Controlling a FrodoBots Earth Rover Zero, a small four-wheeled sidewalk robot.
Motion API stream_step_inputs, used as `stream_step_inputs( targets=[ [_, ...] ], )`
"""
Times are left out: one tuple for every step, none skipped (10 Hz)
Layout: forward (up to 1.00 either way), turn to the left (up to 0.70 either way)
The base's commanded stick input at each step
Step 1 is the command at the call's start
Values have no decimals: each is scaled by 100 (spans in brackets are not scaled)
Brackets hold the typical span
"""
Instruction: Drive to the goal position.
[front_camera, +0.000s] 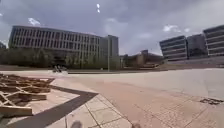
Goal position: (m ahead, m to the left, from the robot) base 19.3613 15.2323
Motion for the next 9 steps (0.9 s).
stream_step_inputs(
  targets=[
    [70,0],
    [70,0],
    [70,0],
    [70,0],
    [70,0],
    [70,0],
    [70,0],
    [70,0],
    [70,0]
  ],
)
